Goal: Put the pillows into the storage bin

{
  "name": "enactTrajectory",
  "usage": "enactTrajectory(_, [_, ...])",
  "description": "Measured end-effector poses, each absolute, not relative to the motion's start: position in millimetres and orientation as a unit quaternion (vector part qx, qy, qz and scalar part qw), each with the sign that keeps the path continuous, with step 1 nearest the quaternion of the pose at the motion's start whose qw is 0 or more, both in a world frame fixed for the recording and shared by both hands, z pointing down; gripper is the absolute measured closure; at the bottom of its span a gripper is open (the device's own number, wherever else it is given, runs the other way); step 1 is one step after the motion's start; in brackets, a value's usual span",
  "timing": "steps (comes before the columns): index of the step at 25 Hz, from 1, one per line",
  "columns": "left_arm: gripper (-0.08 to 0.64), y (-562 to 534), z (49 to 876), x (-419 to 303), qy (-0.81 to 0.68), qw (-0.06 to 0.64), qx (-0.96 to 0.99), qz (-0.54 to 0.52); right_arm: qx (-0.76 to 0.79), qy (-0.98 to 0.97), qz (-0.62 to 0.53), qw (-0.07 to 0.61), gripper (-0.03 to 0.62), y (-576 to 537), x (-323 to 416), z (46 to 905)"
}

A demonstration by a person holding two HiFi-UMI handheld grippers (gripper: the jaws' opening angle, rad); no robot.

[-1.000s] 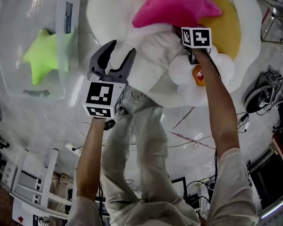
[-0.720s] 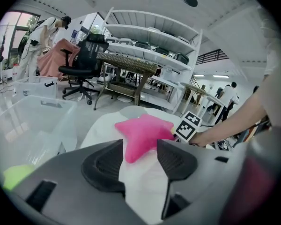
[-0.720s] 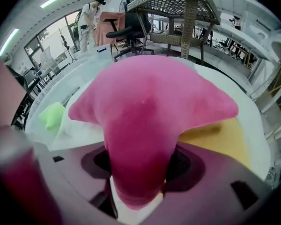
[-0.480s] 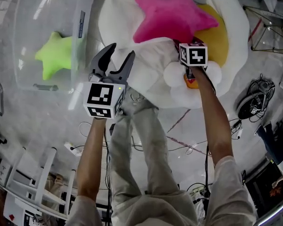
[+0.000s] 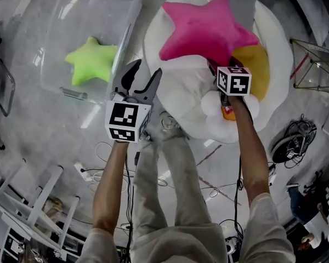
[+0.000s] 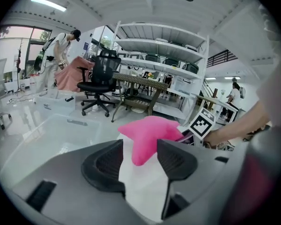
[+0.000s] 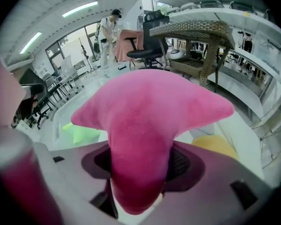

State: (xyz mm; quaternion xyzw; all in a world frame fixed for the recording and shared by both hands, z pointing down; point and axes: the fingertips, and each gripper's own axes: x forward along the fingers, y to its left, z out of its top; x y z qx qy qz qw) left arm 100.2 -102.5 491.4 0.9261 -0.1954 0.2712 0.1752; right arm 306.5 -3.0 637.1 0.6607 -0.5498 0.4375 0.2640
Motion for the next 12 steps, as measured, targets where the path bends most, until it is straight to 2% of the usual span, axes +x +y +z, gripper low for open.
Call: enactTrajectory(12, [0.336,-179,455,-22,-0.307,0.178,0.902,0.244,0.612,-0.647,0.368,0.268,0.318,-171,196,572])
